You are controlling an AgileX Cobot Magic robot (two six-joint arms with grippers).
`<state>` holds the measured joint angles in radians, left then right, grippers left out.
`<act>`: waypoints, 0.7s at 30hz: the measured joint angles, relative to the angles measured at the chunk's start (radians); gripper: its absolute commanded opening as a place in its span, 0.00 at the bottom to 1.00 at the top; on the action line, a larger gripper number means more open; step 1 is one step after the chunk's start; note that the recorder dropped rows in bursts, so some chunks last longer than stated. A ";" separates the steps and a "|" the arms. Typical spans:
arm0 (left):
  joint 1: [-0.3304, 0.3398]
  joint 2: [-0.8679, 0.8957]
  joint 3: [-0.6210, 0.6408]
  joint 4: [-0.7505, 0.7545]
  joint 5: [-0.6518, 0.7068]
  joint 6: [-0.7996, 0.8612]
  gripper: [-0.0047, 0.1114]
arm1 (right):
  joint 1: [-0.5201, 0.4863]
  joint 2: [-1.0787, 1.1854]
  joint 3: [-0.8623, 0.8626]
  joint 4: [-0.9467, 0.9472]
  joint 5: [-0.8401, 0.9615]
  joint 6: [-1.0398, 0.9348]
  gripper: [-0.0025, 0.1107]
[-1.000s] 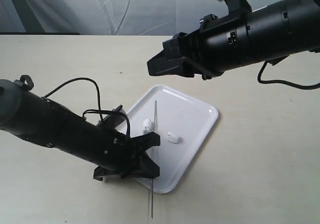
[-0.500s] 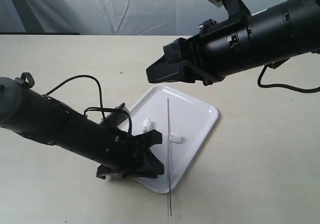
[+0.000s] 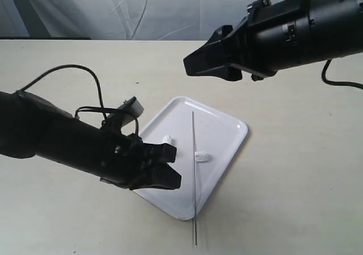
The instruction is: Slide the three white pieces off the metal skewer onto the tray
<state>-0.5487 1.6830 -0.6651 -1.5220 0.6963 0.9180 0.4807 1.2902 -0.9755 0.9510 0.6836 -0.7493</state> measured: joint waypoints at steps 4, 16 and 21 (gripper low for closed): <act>0.000 -0.124 0.027 0.054 -0.045 -0.015 0.04 | 0.000 -0.075 0.000 -0.087 -0.006 0.056 0.39; 0.000 -0.528 0.103 0.446 -0.312 -0.291 0.04 | 0.000 -0.303 0.039 -0.479 -0.042 0.340 0.14; 0.000 -0.709 0.109 0.835 -0.345 -0.582 0.04 | 0.000 -0.408 0.107 -0.607 -0.077 0.450 0.04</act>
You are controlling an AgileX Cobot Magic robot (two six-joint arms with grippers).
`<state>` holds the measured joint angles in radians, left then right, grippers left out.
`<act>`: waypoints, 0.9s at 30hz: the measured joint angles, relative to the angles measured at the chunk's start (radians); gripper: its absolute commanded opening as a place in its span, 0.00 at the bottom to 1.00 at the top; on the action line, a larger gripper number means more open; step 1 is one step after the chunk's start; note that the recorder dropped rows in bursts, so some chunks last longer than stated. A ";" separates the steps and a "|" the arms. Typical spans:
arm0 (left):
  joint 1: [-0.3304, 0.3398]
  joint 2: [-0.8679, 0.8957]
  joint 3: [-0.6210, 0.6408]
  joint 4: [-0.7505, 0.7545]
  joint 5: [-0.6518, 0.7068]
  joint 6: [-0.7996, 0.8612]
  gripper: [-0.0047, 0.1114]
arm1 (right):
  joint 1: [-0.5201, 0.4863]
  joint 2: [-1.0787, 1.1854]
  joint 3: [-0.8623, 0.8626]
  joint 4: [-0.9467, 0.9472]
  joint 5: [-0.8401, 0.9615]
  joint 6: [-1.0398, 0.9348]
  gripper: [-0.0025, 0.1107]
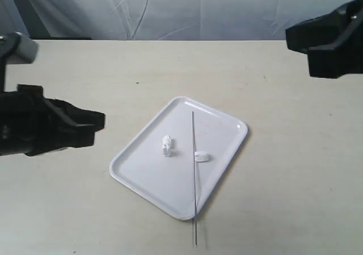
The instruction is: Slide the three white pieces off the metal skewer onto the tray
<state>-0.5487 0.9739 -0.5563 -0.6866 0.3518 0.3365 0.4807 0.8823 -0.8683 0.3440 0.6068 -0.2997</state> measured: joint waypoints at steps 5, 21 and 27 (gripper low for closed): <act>0.000 -0.176 0.000 0.463 0.037 -0.414 0.04 | 0.000 -0.101 0.064 -0.096 -0.008 0.091 0.02; 0.000 -0.612 0.000 1.057 0.474 -0.992 0.04 | 0.000 -0.549 0.268 -0.551 0.037 0.600 0.02; 0.000 -0.689 0.000 1.016 0.507 -0.994 0.04 | 0.000 -0.751 0.302 -0.731 0.146 0.746 0.02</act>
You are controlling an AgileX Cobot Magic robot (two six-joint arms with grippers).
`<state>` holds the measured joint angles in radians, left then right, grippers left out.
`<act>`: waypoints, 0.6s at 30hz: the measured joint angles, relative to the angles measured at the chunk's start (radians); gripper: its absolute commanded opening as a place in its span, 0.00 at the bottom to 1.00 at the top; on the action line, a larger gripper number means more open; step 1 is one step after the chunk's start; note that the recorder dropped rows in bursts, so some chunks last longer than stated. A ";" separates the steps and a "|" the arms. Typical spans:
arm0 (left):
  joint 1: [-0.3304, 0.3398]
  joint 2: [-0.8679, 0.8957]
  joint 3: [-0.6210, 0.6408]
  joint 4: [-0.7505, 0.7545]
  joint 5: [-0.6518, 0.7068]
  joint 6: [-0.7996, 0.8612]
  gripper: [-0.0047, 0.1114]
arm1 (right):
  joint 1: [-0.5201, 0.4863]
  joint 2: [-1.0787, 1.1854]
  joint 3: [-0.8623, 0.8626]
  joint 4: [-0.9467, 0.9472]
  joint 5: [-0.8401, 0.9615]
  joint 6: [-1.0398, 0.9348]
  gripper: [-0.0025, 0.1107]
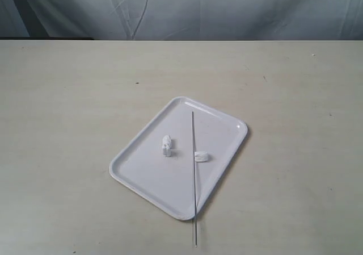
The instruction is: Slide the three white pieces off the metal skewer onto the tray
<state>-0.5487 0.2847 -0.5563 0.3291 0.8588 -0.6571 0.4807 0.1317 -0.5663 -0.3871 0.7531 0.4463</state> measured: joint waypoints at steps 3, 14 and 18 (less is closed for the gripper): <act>0.000 -0.036 0.000 0.000 0.002 0.000 0.04 | 0.000 -0.120 0.000 -0.058 0.128 0.021 0.02; 0.278 -0.131 0.027 0.218 -0.164 0.063 0.04 | 0.000 -0.128 0.027 0.048 0.266 0.037 0.02; 0.466 -0.131 0.170 0.385 -0.617 0.094 0.04 | 0.000 -0.128 0.060 0.017 0.135 -0.042 0.02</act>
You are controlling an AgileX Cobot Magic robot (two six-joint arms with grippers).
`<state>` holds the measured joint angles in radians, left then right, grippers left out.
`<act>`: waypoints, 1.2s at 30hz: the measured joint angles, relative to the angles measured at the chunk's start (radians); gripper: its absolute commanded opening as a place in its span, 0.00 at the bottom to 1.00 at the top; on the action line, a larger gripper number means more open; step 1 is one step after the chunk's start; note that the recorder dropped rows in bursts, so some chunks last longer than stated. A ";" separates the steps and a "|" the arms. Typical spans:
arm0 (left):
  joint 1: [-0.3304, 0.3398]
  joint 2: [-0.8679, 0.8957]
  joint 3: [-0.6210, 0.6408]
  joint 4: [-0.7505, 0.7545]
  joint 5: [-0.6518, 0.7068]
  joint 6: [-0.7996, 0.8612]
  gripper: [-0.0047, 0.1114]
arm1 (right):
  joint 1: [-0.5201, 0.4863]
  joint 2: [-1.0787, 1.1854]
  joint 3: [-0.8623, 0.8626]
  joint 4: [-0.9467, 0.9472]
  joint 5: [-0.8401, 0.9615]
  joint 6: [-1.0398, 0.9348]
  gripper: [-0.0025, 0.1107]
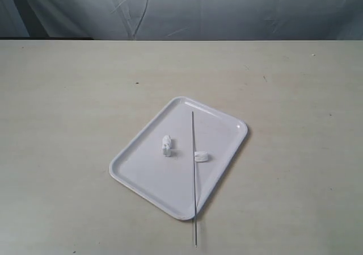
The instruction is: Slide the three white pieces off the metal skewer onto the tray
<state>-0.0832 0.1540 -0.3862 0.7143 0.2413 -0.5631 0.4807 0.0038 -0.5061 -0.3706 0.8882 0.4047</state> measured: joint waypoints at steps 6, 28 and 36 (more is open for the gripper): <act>0.156 0.002 0.294 0.025 -0.420 0.000 0.04 | -0.146 0.002 0.218 0.014 -0.459 -0.045 0.02; 0.161 0.002 0.381 -0.621 -0.110 0.373 0.04 | -0.455 0.002 0.501 0.041 -0.716 -0.098 0.02; 0.161 0.002 0.381 -0.964 -0.017 0.759 0.04 | -0.467 0.002 0.502 0.043 -0.608 -0.134 0.02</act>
<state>0.0783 0.1557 -0.0047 -0.2493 0.2243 0.1957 0.0136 0.0057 -0.0037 -0.3275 0.2803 0.2711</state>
